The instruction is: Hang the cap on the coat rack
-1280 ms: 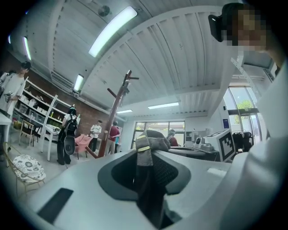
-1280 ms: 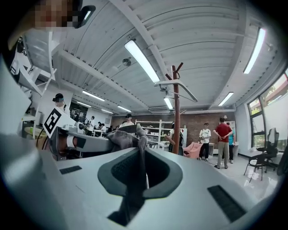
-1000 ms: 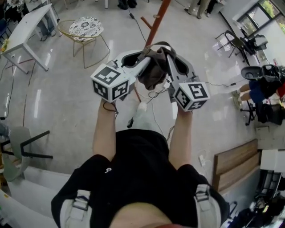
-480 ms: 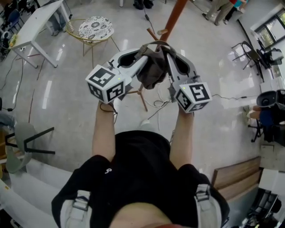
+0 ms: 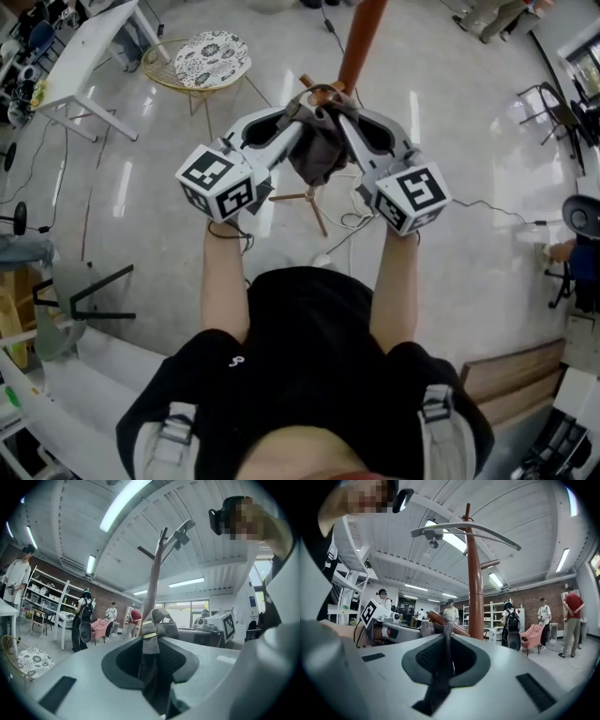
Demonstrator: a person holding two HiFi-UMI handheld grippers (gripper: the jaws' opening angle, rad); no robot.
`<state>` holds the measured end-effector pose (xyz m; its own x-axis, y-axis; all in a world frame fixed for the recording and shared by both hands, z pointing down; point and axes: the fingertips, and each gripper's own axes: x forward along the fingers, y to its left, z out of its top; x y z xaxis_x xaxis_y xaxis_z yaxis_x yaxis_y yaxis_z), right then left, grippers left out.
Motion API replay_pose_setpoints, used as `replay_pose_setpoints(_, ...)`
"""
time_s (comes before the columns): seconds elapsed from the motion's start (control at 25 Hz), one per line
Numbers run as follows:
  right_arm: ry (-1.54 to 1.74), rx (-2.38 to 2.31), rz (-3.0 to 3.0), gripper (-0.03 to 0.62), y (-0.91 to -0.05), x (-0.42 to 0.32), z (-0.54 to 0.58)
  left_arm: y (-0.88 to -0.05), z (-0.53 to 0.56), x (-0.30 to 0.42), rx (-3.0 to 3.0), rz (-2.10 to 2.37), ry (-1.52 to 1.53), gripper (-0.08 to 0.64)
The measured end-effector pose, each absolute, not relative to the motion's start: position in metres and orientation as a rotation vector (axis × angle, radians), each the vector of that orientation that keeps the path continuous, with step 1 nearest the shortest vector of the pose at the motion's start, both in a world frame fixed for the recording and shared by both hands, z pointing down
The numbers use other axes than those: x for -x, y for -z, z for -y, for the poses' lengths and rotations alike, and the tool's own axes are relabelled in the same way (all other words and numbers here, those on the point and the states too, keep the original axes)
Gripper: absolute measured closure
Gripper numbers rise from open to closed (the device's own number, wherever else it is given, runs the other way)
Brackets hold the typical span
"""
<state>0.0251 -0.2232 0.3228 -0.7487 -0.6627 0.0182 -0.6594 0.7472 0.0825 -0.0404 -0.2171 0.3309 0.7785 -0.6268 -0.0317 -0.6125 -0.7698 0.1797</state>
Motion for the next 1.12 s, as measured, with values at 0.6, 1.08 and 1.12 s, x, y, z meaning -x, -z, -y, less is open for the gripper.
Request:
replay_pose_setpoints(0.6, -0.040, -1.265, 2.719, 0.580, -0.364, -0.043, 0.262, -0.375, 0.274, 0.008, -2.803, 0.754, -0.031, 0.488)
replay_pose_setpoints(1.08, -0.085, -1.268, 2.781, 0.448, -0.370, -0.062, 0.260, -0.395, 0.274, 0.002, -2.736, 0.988, -0.133, 0.405)
replay_pose_setpoints(1.12, -0.074, -1.251, 2.812, 0.448, -0.367, -0.062, 0.257, -0.395, 0.271, 0.006, -2.738, 0.999, -0.130, 0.396)
